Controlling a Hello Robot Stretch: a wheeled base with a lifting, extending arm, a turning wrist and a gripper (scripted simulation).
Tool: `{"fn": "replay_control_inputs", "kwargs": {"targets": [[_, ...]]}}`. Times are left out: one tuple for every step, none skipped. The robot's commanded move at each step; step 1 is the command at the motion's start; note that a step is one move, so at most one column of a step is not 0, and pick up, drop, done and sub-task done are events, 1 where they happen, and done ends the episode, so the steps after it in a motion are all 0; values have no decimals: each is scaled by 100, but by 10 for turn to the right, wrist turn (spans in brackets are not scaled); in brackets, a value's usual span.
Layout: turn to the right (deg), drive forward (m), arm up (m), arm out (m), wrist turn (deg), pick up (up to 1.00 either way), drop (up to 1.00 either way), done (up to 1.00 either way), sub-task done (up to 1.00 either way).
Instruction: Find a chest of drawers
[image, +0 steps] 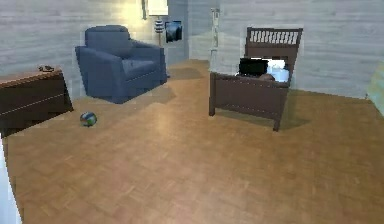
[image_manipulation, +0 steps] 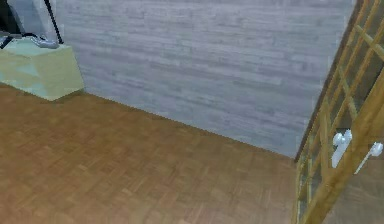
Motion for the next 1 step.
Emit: {"fn": "replay_control_inputs", "kwargs": {"targets": [[0,95,0,0,0,0,0,0,0]]}}
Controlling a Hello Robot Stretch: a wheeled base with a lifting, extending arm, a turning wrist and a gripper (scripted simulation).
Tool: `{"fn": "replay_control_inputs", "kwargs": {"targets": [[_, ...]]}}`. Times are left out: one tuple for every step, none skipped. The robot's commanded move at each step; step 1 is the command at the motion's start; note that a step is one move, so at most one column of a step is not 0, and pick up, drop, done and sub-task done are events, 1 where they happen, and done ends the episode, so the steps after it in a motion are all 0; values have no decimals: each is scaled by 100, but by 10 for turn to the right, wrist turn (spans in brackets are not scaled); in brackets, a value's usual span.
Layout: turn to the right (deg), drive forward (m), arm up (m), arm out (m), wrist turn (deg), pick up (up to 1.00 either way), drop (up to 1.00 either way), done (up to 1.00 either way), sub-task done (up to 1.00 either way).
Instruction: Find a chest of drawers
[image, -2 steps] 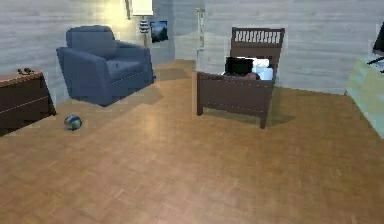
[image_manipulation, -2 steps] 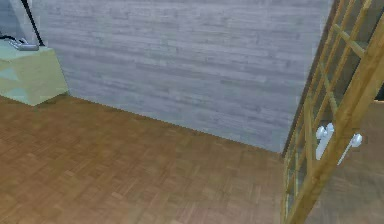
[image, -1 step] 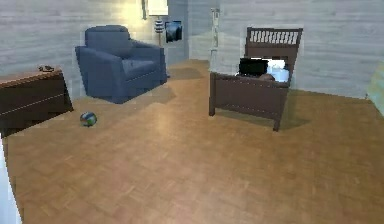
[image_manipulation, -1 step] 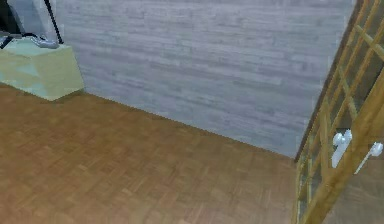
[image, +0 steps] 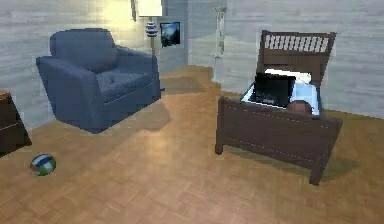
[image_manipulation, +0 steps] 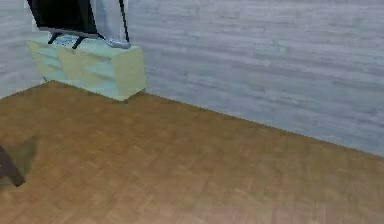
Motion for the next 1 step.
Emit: {"fn": "replay_control_inputs", "kwargs": {"targets": [[-450,0,0,0,0,0,0,0,0]]}}
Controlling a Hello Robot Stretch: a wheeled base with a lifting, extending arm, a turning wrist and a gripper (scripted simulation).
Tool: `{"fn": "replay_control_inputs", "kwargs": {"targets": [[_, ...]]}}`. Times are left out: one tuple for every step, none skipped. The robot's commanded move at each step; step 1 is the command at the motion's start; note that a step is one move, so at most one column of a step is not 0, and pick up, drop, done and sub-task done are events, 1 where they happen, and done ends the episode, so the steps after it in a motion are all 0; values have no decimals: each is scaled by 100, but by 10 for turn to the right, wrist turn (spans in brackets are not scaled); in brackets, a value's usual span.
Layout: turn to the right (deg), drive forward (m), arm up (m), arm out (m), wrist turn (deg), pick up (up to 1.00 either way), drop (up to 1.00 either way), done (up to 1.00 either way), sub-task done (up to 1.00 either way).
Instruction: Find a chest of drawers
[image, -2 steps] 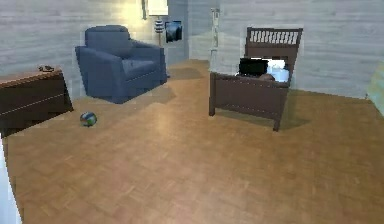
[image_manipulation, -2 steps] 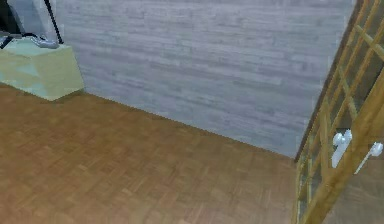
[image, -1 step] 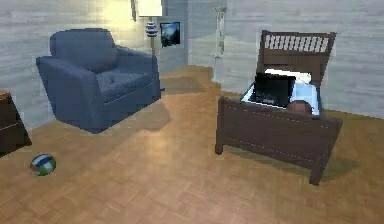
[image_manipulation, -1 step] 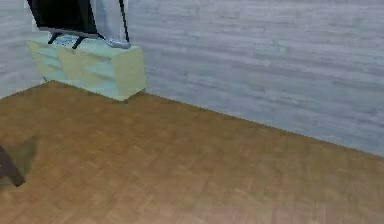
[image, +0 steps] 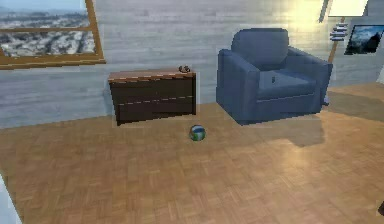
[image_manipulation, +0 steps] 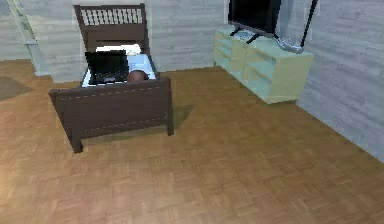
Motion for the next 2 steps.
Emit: {"fn": "replay_control_inputs", "kwargs": {"targets": [[-60,0,0,0,0,0,0,0,0],[0,100,0,0,0,0,0,0,0]]}}
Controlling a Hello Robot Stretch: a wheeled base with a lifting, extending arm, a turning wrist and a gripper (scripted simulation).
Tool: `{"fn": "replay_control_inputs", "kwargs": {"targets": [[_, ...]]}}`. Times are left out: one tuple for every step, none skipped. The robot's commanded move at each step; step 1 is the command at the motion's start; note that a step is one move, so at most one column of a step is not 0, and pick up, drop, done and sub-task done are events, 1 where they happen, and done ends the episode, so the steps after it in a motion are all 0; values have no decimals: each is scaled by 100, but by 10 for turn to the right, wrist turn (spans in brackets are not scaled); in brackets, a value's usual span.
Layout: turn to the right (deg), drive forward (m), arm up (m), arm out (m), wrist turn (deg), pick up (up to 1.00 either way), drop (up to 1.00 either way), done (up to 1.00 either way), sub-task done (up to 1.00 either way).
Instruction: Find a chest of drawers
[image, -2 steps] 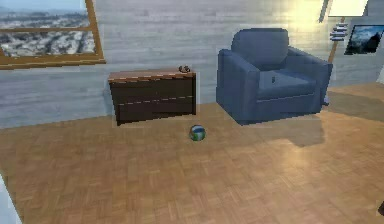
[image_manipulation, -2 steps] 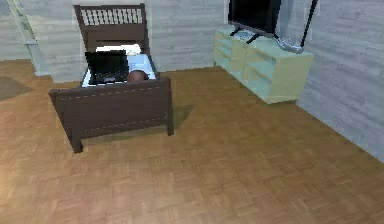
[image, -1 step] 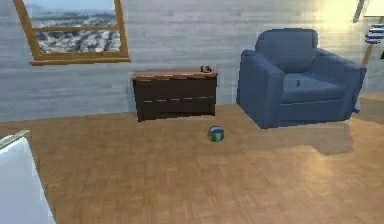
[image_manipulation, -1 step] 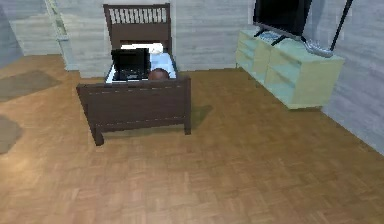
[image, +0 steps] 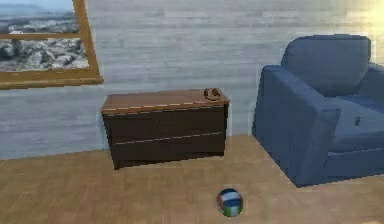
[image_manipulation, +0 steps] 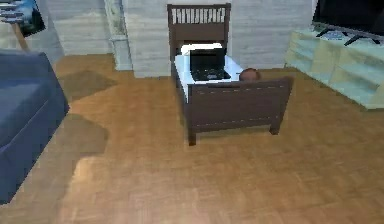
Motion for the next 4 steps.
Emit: {"fn": "replay_control_inputs", "kwargs": {"targets": [[-330,0,0,0,0,0,0,0,0],[0,90,0,0,0,0,0,0,0],[420,0,0,0,0,0,0,0,0],[0,0,0,0,0,0,0,100,0]]}}
